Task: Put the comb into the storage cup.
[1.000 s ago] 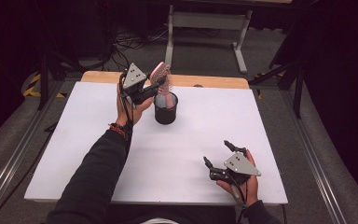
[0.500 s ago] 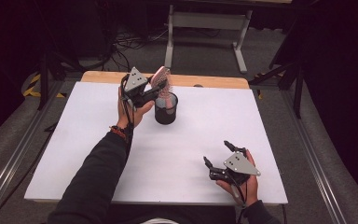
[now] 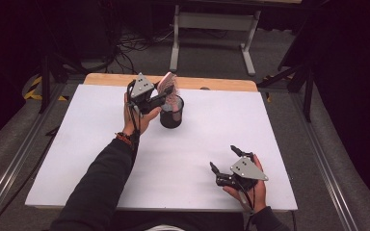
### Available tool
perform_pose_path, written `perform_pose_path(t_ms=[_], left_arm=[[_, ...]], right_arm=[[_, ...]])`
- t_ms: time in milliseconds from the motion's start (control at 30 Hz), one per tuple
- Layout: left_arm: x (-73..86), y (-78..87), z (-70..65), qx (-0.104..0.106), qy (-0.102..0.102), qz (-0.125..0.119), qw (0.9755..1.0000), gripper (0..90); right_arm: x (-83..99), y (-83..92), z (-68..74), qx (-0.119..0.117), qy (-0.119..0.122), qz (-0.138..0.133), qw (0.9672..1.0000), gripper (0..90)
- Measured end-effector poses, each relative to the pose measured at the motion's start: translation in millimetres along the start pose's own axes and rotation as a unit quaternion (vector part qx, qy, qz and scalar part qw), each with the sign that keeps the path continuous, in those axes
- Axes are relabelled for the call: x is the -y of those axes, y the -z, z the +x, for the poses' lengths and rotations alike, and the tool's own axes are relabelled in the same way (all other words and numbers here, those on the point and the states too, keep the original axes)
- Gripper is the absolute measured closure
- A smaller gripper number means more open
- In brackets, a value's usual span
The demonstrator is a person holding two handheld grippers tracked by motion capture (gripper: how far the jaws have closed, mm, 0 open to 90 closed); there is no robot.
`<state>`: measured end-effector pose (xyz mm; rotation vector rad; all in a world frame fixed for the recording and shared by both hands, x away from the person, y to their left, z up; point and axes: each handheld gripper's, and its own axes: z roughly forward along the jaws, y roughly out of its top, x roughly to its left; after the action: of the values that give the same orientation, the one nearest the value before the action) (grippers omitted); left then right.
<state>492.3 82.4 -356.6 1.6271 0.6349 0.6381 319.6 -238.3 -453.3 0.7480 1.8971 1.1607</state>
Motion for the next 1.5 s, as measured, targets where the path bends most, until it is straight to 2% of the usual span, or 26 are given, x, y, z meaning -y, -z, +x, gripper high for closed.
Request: perform_pose_path(t_ms=[400,567,733,933,1267,1400,1500], left_arm=[[9.4,0.1,4.2,0.007,0.012,0.008,0.9999,62.7],[12.1,1.3,5.6,0.005,0.019,0.001,0.9998,62.5],[13.1,1.6,9.3,0.009,0.022,0.010,0.9997,59.4],[12.6,4.2,15.1,-0.009,0.018,0.020,0.9996,52.6],[14.9,7.5,22.8,-0.017,0.021,0.024,0.9993,51.2],[16.6,8.6,26.3,-0.020,0.017,0.035,0.9991,53.1],[18.8,9.0,29.7,-0.024,0.023,0.037,0.9988,51.9]], right_arm=[[0.6,0.1,-0.5,-0.002,-0.001,0.002,1.0000,13.2],[0.7,0.4,-0.6,-0.002,-0.001,0.002,1.0000,13.2],[0.9,0.1,-0.4,-0.003,0.000,0.004,1.0000,13.2],[1.0,0.1,-0.7,-0.005,-0.001,0.006,1.0000,13.2],[1.6,-1.3,-0.3,-0.008,0.001,0.009,0.9999,13.6],[1.5,-1.1,0.6,-0.011,0.003,0.009,0.9999,13.5],[1.4,-1.3,1.2,-0.012,0.004,0.010,0.9999,13.4]])
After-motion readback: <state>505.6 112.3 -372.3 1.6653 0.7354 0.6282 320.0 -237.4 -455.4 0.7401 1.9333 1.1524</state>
